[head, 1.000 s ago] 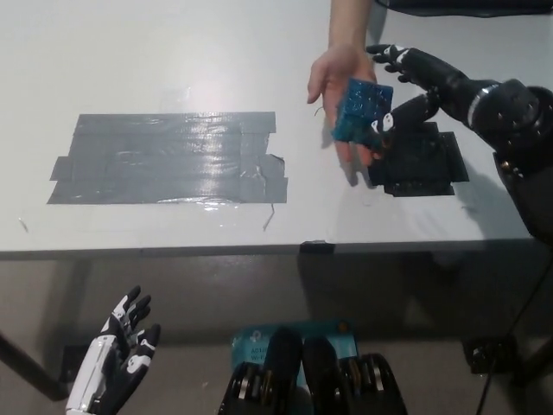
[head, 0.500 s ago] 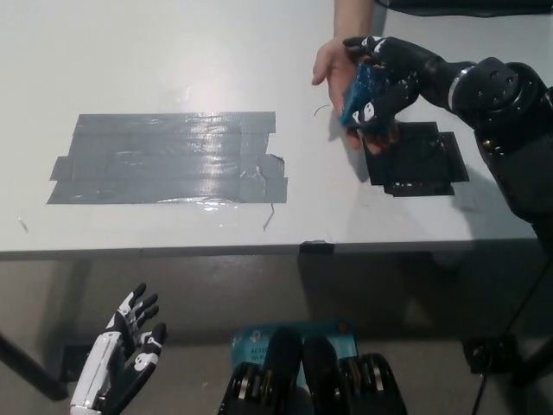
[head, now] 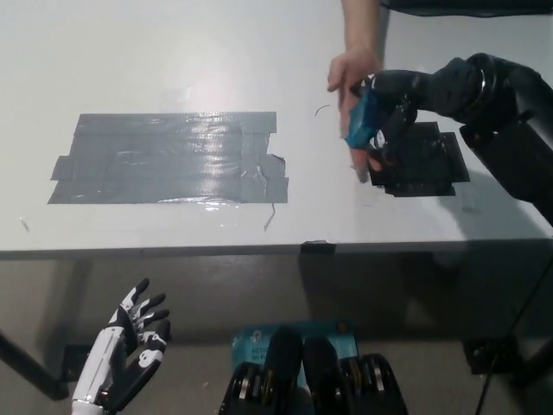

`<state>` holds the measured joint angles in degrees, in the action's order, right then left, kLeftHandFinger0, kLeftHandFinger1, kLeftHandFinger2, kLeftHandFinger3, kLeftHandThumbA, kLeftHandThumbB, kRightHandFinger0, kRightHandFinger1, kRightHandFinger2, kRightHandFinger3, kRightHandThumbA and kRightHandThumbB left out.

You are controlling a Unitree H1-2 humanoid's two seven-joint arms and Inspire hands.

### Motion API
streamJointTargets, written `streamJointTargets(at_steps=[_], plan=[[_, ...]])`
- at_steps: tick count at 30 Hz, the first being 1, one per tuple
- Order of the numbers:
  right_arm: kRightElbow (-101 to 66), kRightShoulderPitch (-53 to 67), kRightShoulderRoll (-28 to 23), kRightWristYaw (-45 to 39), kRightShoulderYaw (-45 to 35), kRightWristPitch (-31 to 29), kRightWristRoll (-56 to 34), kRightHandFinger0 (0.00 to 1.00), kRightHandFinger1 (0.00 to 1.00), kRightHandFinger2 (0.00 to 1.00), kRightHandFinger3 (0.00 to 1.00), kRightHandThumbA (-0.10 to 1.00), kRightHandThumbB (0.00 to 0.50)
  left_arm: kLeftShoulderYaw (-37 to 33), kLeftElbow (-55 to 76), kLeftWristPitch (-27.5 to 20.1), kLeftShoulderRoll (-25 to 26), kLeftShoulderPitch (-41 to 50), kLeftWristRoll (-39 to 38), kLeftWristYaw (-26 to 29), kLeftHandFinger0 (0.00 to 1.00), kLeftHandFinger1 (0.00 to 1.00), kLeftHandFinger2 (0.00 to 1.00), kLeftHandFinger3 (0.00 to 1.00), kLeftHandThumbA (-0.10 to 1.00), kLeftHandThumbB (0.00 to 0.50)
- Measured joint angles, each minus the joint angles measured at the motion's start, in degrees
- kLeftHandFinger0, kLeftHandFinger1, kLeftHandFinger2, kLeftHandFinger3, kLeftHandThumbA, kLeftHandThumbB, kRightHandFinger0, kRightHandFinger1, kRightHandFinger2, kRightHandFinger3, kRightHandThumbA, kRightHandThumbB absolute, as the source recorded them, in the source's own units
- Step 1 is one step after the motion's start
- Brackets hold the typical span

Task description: A person hands a rubik's cube to the robot and rhe robot picks it up with its right hand and places it on the black spot on the desk infron tof it

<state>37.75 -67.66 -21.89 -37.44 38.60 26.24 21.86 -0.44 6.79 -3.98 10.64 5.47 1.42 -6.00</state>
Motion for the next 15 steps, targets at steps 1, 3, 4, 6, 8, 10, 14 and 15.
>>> streamJointTargets(at_steps=[1,3,4,6,8,10,14,15], plan=[[-0.29,0.27,-0.16,0.55,-0.23,0.02,0.54,0.46,0.53,0.48,0.22,-0.10,0.293,0.00,-0.03,-0.03,0.03,-0.11,-0.01,-0.05,0.65,0.80,0.85,1.00,0.55,0.274],[-1.33,1.33,-0.20,1.70,-1.88,0.07,1.29,0.28,0.41,0.45,0.41,-0.10,0.270,0.01,-0.04,-0.04,0.05,-0.30,-0.06,-0.12,0.65,0.79,0.84,1.00,0.54,0.265],[-2.30,2.21,-0.17,2.44,-3.50,0.09,1.44,0.11,0.38,0.65,0.75,-0.10,0.221,0.01,-0.04,-0.04,0.05,-0.42,-0.06,-0.20,0.64,0.78,0.83,1.00,0.54,0.260],[-3.43,3.48,-0.08,3.88,-5.72,0.10,1.69,0.15,0.66,1.00,1.00,-0.10,0.200,0.01,-0.04,-0.03,0.05,-0.55,-0.06,-0.34,0.63,0.76,0.83,1.00,0.54,0.259],[-4.16,4.15,-0.05,4.93,-6.94,0.09,2.00,0.10,0.66,0.95,1.00,-0.10,0.155,0.02,-0.04,-0.02,0.05,-0.63,-0.06,-0.46,0.62,0.74,0.81,1.00,0.56,0.262],[-5.05,5.10,0.02,6.57,-9.04,-0.04,2.32,0.12,0.65,0.90,0.95,-0.10,0.161,0.01,-0.03,-0.02,0.05,-0.66,-0.03,-0.55,0.61,0.73,0.80,1.00,0.58,0.267],[-6.14,6.43,0.76,9.83,-13.41,-0.68,2.33,0.13,0.69,0.91,0.91,-0.10,0.175,0.02,-0.02,-0.01,0.05,-0.68,-0.03,-0.73,0.59,0.72,0.78,1.00,0.57,0.257],[-6.26,6.59,0.93,10.40,-14.04,-0.75,2.34,0.10,0.63,0.94,0.94,-0.10,0.170,0.02,-0.02,-0.01,0.05,-0.70,-0.03,-0.77,0.59,0.71,0.78,1.00,0.57,0.252]])
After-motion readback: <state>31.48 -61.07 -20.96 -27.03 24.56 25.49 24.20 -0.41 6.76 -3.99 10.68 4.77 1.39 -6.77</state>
